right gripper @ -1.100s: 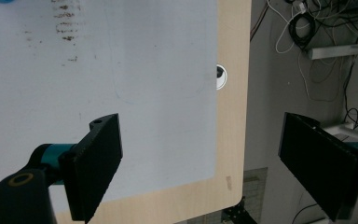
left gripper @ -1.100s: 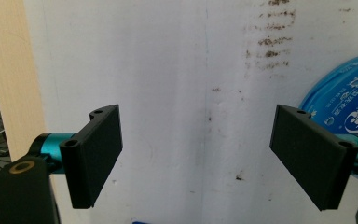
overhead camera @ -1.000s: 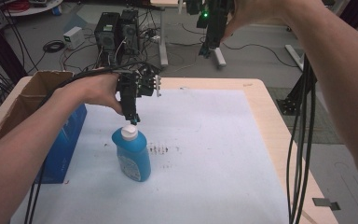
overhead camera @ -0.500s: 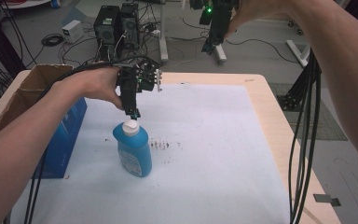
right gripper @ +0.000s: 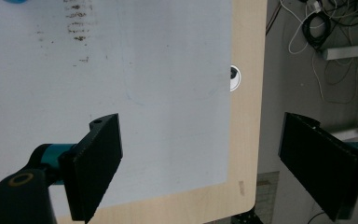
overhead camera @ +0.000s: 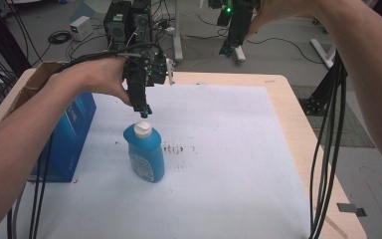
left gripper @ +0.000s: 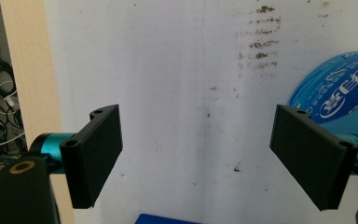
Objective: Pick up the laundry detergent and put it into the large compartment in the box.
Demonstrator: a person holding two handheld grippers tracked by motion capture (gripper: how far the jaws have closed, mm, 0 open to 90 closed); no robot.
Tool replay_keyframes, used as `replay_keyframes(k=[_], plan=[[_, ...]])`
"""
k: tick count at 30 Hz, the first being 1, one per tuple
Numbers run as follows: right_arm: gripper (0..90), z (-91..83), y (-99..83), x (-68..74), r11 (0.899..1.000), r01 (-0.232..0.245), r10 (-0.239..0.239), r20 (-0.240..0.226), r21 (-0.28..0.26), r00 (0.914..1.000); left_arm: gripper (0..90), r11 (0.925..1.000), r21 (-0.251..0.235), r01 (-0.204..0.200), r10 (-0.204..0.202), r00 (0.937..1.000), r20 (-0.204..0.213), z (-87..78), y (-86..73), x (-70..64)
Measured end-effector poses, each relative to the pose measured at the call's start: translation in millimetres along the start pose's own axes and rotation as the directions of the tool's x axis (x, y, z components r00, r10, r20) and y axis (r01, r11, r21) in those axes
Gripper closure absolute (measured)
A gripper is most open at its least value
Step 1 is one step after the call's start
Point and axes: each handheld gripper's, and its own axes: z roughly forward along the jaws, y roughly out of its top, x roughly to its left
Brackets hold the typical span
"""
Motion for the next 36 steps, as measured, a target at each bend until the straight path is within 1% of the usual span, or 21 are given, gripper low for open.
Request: replay_keyframes(k=[4, 8, 12, 15, 19, 22, 24, 26, 30, 33, 36], plan=[[12.8, 4.2, -0.4, 2.0, 1.000, -0.004, 0.004, -0.006, -0.003, 1.0000, 16.9, 1.0000, -0.002, 0.009, -0.009, 0.9999, -0.008, -7.3, -4.5, -0.9], [12.8, 5.9, -0.2, 2.7, 1.000, -0.002, 0.002, -0.008, -0.005, 1.0000, 17.0, 0.9998, -0.019, -0.003, 0.003, 0.9998, -0.019, -17.0, -4.8, -5.3], [12.8, 6.8, 0.7, 4.0, 1.000, -0.001, 0.001, -0.006, -0.001, 1.0000, 17.0, 0.9993, -0.036, -0.012, 0.011, 0.9989, -0.046, -30.6, -5.5, -8.2], [12.8, 5.9, 0.7, 4.8, 1.000, -0.005, 0.005, -0.003, -0.002, 1.0000, 17.0, 0.9992, -0.031, -0.025, 0.023, 0.9982, -0.056, -39.7, -5.3, -11.7], [12.8, 5.9, 0.0, 4.9, 1.000, -0.007, 0.007, -0.003, 0.002, 1.0000, 17.0, 0.9977, -0.051, -0.045, 0.043, 0.9984, -0.037, -48.8, -6.6, -16.1], [12.8, 6.3, -0.8, 5.5, 1.000, -0.005, 0.005, -0.004, 0.002, 1.0000, 17.1, 0.9957, -0.064, -0.067, 0.066, 0.9976, -0.021, -53.8, -8.6, -18.9], [12.8, 6.4, -1.4, 5.5, 1.000, -0.007, 0.007, -0.004, 0.002, 1.0000, 17.1, 0.9953, -0.070, -0.067, 0.066, 0.9978, -0.009, -55.7, -9.8, -21.2], [12.8, 6.4, -1.6, 5.7, 1.000, -0.010, 0.010, -0.003, 0.002, 0.9999, 17.1, 0.9953, -0.063, -0.073, 0.073, 0.9974, -0.001, -57.9, -11.2, -22.0], [12.8, 6.6, -1.9, 5.7, 1.000, -0.008, 0.008, -0.003, 0.005, 1.0000, 17.1, 0.9950, -0.068, -0.073, 0.074, 0.9972, 0.011, -61.7, -14.4, -24.0], [12.8, 7.1, -2.3, 6.0, 1.000, -0.009, 0.009, -0.003, 0.005, 1.0000, 17.1, 0.9932, -0.069, -0.094, 0.095, 0.9953, 0.018, -63.9, -15.1, -28.1], [12.8, 7.9, -2.3, 6.1, 1.000, -0.009, 0.009, -0.002, 0.010, 1.0000, 17.1, 0.9898, -0.074, -0.121, 0.123, 0.9923, 0.016, -66.1, -13.4, -34.2]])
